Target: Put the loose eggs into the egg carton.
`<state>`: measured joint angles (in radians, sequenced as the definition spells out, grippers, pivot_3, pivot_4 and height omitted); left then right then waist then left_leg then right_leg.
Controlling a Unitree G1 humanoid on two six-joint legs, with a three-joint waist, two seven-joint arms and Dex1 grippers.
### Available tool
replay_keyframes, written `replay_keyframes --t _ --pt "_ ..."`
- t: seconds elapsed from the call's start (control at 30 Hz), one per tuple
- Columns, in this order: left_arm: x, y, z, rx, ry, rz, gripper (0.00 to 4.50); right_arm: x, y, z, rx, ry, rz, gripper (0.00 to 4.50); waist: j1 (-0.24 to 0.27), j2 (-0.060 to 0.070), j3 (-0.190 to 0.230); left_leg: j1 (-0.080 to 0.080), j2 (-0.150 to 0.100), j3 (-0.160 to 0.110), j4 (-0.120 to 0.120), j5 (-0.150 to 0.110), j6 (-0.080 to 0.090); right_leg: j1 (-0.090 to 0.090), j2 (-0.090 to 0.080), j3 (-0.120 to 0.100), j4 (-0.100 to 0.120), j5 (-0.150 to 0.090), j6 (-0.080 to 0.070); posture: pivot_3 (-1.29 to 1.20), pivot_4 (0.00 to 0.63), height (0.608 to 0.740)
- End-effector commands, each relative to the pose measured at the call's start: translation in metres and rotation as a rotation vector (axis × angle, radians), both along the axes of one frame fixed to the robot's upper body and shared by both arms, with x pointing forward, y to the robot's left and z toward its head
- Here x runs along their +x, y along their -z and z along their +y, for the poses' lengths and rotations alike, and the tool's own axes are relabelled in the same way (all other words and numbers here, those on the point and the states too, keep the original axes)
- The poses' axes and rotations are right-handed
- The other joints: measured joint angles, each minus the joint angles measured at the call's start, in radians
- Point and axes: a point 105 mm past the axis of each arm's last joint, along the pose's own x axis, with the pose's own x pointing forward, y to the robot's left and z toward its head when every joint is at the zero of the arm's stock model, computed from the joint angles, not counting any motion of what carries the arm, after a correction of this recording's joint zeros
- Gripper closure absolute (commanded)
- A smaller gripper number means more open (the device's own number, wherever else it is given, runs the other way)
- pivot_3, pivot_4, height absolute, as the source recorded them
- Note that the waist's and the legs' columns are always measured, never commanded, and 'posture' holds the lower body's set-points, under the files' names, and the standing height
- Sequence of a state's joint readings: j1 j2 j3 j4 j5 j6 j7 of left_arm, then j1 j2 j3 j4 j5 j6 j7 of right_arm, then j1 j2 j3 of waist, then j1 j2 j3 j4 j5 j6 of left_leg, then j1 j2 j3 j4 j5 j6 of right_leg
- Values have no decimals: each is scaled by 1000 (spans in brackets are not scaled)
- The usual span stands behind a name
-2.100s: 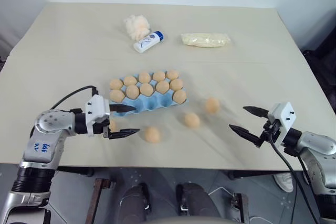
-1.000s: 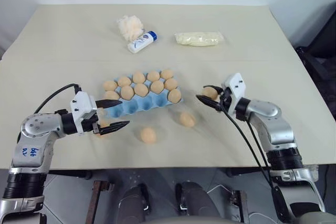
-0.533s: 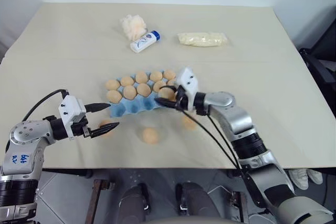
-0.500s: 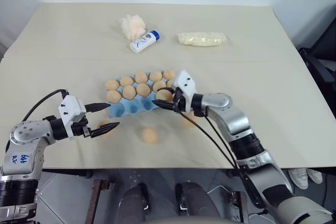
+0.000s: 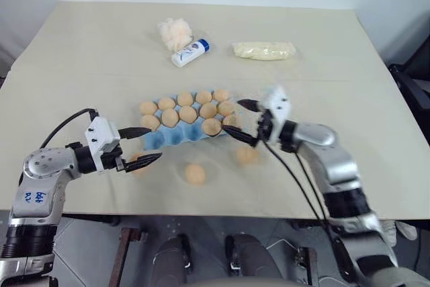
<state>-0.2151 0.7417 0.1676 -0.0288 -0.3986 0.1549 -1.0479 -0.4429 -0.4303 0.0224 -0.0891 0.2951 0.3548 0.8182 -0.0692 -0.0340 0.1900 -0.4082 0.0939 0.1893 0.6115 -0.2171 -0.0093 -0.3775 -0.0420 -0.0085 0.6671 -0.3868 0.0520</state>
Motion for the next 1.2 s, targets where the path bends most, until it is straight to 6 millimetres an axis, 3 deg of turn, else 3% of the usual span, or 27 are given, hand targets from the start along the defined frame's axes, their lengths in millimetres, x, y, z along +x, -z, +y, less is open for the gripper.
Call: replay_keyframes --t 0.03,0.17,0.37,0.6,0.73,1.0,1.1,1.2 --pt "2 -1 -14 6 54 2 820 -21 -2 -40 25 66 -12 32 4 0 0 0 0 0 0 0 0 0 0 0 0 0 0 0 150 740" --pt "3 4 -21 17 90 14 820 -47 16 -74 -22 104 6 32 8 0 0 1 1 1 0 -1 0 1 2 1 -3 0 0 0 150 740" --pt "6 5 -25 22 128 2 820 -74 36 -92 -83 67 61 32 9 0 0 3 2 3 1 0 0 1 3 4 0 0 0 0 150 740" --pt "6 2 -28 9 156 -20 820 -58 31 -39 -57 -87 36 32 -7 0 0 3 2 3 2 1 0 2 3 5 1 3 0 0 150 740" --pt "4 0 -25 11 138 -24 820 -46 39 -13 -97 -160 67 32 -11 0 0 3 2 3 1 1 0 1 3 5 1 3 0 0 150 740" --pt "-5 -4 -8 11 47 -43 820 -23 60 12 -142 -196 110 32 -12 0 0 2 2 3 1 0 1 1 3 4 -1 2 1 0 150 740" --pt "-10 -3 0 20 13 -38 820 -16 61 12 -166 -179 80 931 -13 0 0 2 2 4 1 0 1 1 3 4 -1 2 1 0 150 740" --pt "-14 -4 6 22 -17 -42 820 -10 48 15 -132 -181 53 1940 -15 0 0 2 2 4 2 0 1 1 2 5 -1 2 1 0 150 740"
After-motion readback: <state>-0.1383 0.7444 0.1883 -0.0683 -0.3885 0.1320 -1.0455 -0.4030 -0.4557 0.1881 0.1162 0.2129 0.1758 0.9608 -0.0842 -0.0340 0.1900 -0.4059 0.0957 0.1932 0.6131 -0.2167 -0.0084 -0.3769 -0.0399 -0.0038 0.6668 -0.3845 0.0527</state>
